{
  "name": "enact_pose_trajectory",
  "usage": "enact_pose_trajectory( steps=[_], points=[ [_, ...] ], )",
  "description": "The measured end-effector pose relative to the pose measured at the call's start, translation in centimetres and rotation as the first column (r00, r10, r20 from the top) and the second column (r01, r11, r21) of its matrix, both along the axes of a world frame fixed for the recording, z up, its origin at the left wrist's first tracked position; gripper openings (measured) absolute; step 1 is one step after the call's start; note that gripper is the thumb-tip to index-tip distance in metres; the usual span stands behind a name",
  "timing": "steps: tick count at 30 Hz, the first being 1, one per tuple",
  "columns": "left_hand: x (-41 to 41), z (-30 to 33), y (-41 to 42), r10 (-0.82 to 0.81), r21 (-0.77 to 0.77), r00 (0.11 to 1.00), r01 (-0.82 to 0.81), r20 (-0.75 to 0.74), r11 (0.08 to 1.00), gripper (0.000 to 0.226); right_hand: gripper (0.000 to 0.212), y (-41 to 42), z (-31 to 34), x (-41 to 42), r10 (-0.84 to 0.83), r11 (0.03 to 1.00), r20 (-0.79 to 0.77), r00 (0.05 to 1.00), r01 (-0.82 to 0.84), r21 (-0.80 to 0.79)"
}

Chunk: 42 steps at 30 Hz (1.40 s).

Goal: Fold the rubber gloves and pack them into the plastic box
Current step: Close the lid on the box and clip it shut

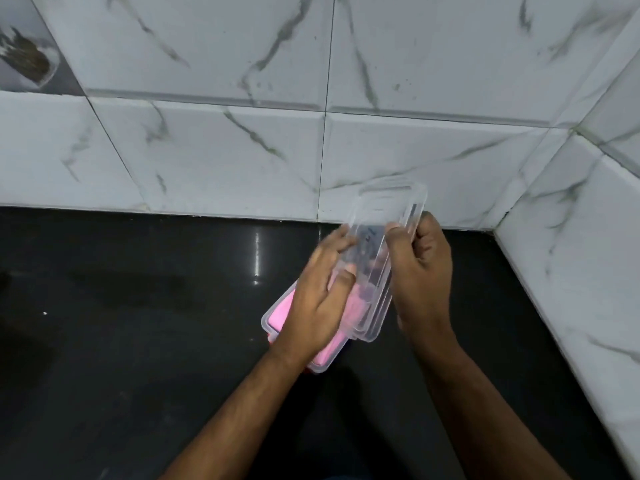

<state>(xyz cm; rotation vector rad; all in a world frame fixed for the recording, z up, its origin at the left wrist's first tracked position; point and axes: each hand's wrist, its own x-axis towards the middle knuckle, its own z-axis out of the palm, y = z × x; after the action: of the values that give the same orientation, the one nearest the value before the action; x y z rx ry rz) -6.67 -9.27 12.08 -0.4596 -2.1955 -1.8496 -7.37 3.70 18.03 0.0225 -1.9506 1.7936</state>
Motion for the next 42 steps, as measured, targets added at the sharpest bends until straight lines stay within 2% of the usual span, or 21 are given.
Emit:
enact_pose_trajectory(
  steps=[2, 4, 6, 7, 9, 12, 16, 19, 21, 22, 25, 27, 30, 33, 34, 37, 40, 42],
  points=[
    [-1.3, -0.4, -1.7, 0.139, -0.132, 0.986, -0.127, 0.089, 0.983, 0.046, 0.027, -1.0, -0.9, 0.2, 0.032, 0.998, 0.05, 0.998, -0.029, -0.059],
    [-2.5, -1.3, -3.4, 0.176, -0.183, 0.962, -0.139, 0.208, 0.973, 0.043, 0.025, -1.8, -2.9, 0.5, 0.034, 0.997, 0.149, 0.988, -0.023, -0.072],
    [-3.6, -2.1, -4.7, 0.241, -0.253, 0.936, -0.176, 0.256, 0.951, 0.044, 0.02, -2.1, -5.2, 1.0, 0.018, 0.995, 0.243, 0.97, 0.007, -0.103],
    [-4.0, -2.5, -5.3, 0.279, -0.301, 0.932, -0.204, 0.233, 0.932, 0.044, 0.017, -2.1, -6.3, 1.1, 0.01, 0.995, 0.293, 0.956, 0.019, -0.095],
    [-4.6, -3.1, -6.1, 0.307, -0.411, 0.94, -0.225, 0.146, 0.883, 0.034, 0.017, -1.6, -8.5, 1.3, -0.011, 1.0, 0.425, 0.905, -0.001, 0.028],
    [-4.7, -4.3, -6.0, 0.32, -0.601, 0.943, -0.206, 0.088, 0.772, 0.024, 0.025, -0.8, -10.7, 1.8, -0.007, 0.974, 0.631, 0.776, -0.138, 0.18],
    [-4.0, -5.9, -4.9, 0.367, -0.738, 0.927, -0.197, 0.074, 0.646, 0.026, 0.033, -0.4, -11.6, 2.2, -0.074, 0.911, 0.716, 0.694, -0.245, 0.332],
    [-3.8, -6.3, -4.4, 0.414, -0.785, 0.909, -0.224, 0.046, 0.578, 0.027, 0.056, -0.5, -12.0, 1.8, -0.076, 0.893, 0.766, 0.638, -0.298, 0.337],
    [-4.0, -6.3, -4.3, 0.433, -0.83, 0.901, -0.222, 0.025, 0.511, 0.026, 0.062, -0.5, -12.1, 1.7, -0.051, 0.896, 0.799, 0.599, -0.326, 0.302],
    [-4.4, -6.3, -4.5, 0.431, -0.836, 0.902, -0.21, 0.035, 0.506, 0.025, 0.062, -0.5, -12.2, 1.5, -0.039, 0.899, 0.806, 0.591, -0.331, 0.286],
    [-5.5, -6.8, -5.2, 0.384, -0.782, 0.905, -0.105, 0.181, 0.614, 0.024, 0.063, -0.5, -12.4, 0.9, -0.031, 0.899, 0.804, 0.594, -0.336, 0.283],
    [-6.0, -7.2, -5.5, 0.358, -0.769, 0.893, -0.022, 0.273, 0.639, 0.026, 0.061, -0.5, -12.6, 0.5, -0.051, 0.894, 0.802, 0.596, -0.331, 0.303],
    [-7.0, -7.3, -5.6, 0.338, -0.776, 0.89, 0.028, 0.307, 0.631, 0.034, 0.05, -0.5, -13.1, 0.5, -0.105, 0.87, 0.772, 0.627, -0.318, 0.377],
    [-7.6, -7.2, -5.8, 0.29, -0.828, 0.903, 0.112, 0.315, 0.549, 0.036, 0.036, -0.4, -13.7, 0.3, -0.144, 0.858, 0.723, 0.676, -0.279, 0.432],
    [-7.6, -7.3, -5.9, 0.266, -0.822, 0.902, 0.146, 0.339, 0.551, 0.033, 0.034, -0.1, -13.8, 0.1, -0.156, 0.861, 0.717, 0.679, -0.262, 0.436],
    [-7.1, -7.6, -6.0, 0.183, -0.722, 0.866, 0.252, 0.465, 0.645, 0.034, 0.033, 1.2, -14.1, -0.9, -0.189, 0.852, 0.72, 0.668, -0.253, 0.458],
    [-6.3, -7.4, -5.9, 0.135, -0.532, 0.751, 0.317, 0.646, 0.785, 0.036, 0.034, 2.8, -14.4, -1.7, -0.151, 0.85, 0.752, 0.641, -0.305, 0.431],
    [-6.0, -7.3, -6.0, 0.082, -0.451, 0.702, 0.359, 0.707, 0.817, 0.037, 0.035, 3.6, -14.6, -2.4, -0.136, 0.84, 0.773, 0.619, -0.341, 0.421]
  ],
)
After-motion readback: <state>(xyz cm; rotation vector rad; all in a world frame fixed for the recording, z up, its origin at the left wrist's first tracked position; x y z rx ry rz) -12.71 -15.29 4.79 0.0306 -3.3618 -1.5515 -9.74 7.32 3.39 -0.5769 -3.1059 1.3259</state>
